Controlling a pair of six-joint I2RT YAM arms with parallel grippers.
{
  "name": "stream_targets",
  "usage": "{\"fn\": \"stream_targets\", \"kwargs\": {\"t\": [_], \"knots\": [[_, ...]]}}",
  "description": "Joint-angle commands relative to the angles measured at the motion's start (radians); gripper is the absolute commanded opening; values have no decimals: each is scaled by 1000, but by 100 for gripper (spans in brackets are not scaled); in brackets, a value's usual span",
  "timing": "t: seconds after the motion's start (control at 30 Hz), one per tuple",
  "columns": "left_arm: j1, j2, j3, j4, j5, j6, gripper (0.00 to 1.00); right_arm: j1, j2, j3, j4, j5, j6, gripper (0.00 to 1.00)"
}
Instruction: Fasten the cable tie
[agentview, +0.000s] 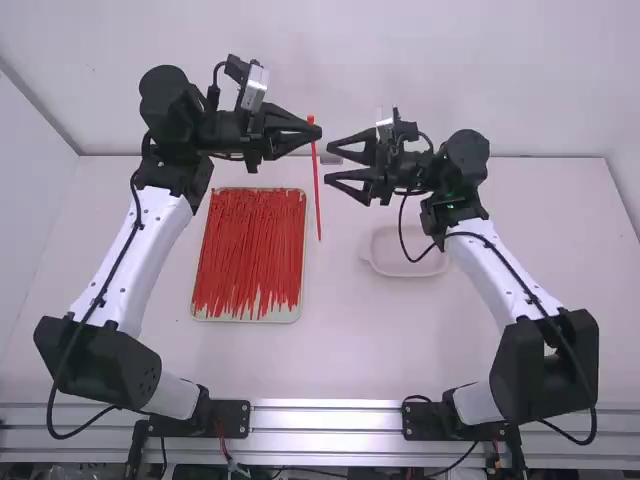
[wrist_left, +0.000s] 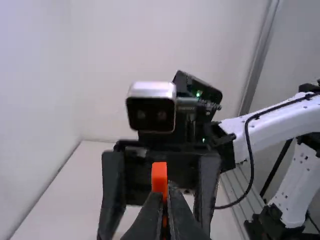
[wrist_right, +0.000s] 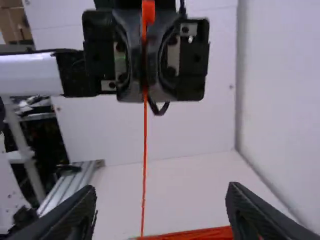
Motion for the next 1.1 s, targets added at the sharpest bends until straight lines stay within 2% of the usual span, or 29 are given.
{"fn": "stream_targets", "kwargs": {"t": [0.0,0.07,0.13,0.2,0.23,0.27,0.37,0.43,0.47,0.63,0.7,0.77,0.87,1.07], "knots": [[-3,-2,13,13,-14,8,2,17,7,0,8,-24,48,60],[-6,-2,13,16,-30,-6,2,26,9,0,9,-35,43,59],[-17,-2,13,24,-31,-13,2,41,8,0,9,-38,44,46],[-21,-2,13,23,-35,-11,2,48,8,0,8,-40,43,41],[-23,-2,13,22,-45,-7,2,51,8,0,8,-42,39,32],[-23,-2,13,22,-51,-4,2,50,8,0,8,-42,36,27],[-18,-2,13,39,-45,-10,2,48,8,0,9,-41,36,26],[-19,-2,13,46,-50,-24,2,48,8,0,9,-41,37,14],[-24,-2,13,47,-50,-21,2,47,8,0,9,-41,36,1],[-27,-2,13,72,-51,-43,2,40,8,0,10,-35,36,0],[-29,-2,13,79,-50,-42,6,41,8,0,11,-14,37,0],[-28,-2,13,103,-51,-42,16,42,8,0,10,19,35,0],[-28,-2,13,136,-60,-64,21,35,8,0,41,26,37,0],[-28,-2,13,167,-107,-113,12,43,8,0,112,26,55,0]]}}
